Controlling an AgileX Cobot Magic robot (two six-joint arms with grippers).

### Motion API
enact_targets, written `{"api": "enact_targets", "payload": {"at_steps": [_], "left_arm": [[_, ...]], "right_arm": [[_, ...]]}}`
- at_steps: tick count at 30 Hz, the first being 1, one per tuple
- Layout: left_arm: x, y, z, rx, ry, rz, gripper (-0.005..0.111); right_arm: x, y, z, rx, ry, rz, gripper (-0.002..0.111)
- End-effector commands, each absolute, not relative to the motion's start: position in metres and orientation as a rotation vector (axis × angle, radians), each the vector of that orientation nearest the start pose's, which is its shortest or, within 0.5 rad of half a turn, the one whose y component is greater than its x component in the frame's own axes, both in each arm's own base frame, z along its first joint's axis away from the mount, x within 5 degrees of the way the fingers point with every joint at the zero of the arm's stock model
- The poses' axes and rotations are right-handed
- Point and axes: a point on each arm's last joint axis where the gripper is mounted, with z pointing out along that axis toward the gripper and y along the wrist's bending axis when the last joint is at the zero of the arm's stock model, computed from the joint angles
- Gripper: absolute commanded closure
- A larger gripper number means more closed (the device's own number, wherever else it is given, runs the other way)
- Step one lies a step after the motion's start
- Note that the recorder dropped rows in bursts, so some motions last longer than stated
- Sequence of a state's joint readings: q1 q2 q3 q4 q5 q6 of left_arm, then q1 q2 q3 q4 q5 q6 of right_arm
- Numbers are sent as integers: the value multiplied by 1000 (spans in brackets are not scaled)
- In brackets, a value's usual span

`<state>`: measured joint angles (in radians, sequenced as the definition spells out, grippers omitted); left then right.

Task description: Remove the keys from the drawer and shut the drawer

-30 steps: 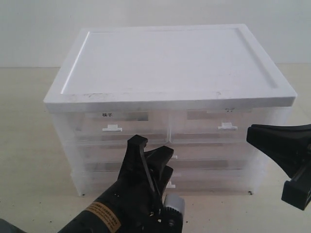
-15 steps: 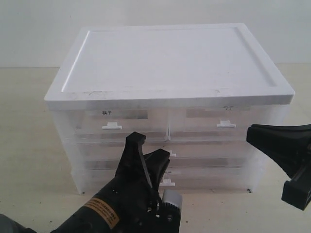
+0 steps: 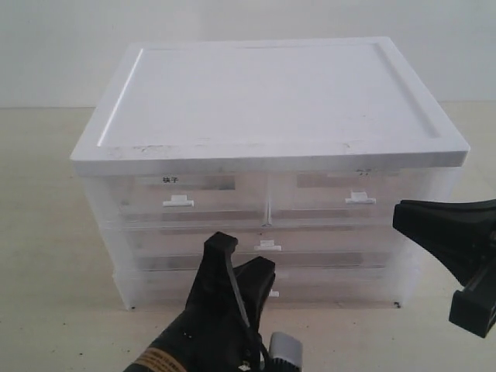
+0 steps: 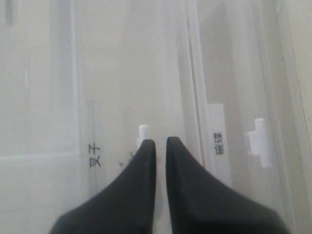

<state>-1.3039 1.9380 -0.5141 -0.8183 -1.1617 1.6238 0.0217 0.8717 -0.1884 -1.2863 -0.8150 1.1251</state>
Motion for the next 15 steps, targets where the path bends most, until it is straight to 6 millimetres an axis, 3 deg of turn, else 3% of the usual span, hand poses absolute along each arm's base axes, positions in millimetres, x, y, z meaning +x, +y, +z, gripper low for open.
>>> {"api": "enact_targets", "payload": {"at_steps": [1, 3, 4, 7, 10, 15], "left_arm": [[120, -262, 110, 1564, 1003, 552, 102], [108, -266, 91, 1768, 1073, 336, 102], [109, -265, 84, 1842, 1081, 312, 102], [133, -252, 87, 1671, 1236, 412, 102], [162, -244, 79, 1720, 1416, 356, 102], [182, -237, 89, 1560, 1427, 450, 102]], "right_arm": [[129, 67, 224, -598, 1741, 706, 108], [129, 67, 224, -598, 1741, 706, 108], [129, 67, 224, -598, 1741, 706, 108], [129, 67, 224, -600, 1742, 706, 108], [129, 67, 224, -600, 1742, 706, 108], [129, 67, 224, -600, 1742, 706, 108]]}}
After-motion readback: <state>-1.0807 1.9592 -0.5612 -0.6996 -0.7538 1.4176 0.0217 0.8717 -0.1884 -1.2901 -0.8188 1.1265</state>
